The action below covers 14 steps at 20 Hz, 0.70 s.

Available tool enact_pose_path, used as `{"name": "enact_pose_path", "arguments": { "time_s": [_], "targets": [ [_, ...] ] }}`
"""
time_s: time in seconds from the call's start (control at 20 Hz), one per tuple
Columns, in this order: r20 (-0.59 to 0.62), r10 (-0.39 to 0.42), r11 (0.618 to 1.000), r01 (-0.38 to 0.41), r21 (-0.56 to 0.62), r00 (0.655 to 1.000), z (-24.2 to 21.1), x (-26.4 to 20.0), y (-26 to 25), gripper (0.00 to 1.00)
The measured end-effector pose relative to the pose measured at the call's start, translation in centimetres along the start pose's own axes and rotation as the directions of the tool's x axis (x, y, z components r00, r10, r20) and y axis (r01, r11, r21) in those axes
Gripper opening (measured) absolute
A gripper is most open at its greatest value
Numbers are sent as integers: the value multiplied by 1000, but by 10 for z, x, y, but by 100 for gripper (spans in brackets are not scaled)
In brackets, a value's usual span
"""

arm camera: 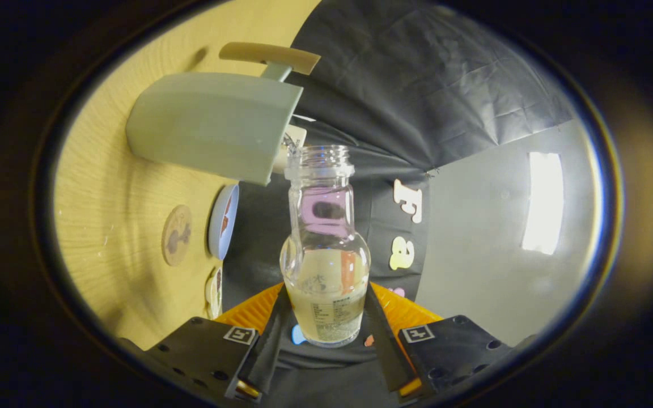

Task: Take the bottle from table, then pour the juice into the cup, finally place the bottle on the coaster

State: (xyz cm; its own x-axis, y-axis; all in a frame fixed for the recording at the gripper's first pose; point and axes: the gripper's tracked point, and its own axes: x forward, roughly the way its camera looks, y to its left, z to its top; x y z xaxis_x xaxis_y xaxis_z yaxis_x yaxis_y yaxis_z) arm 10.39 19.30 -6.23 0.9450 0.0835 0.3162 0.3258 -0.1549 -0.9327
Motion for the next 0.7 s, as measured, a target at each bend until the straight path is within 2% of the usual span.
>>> {"name": "enact_pose_path", "arguments": {
  "time_s": [0.35, 0.55, 0.7],
  "targets": [
    [-1, 3, 1000, -3, -6, 1000, 1, -2, 0, 78],
    [-5, 20, 1000, -20, 22, 1000, -2, 0, 5, 78],
    [-17, 67, 993, -65, 94, 998, -5, -2, 18, 78]
  ]
}}
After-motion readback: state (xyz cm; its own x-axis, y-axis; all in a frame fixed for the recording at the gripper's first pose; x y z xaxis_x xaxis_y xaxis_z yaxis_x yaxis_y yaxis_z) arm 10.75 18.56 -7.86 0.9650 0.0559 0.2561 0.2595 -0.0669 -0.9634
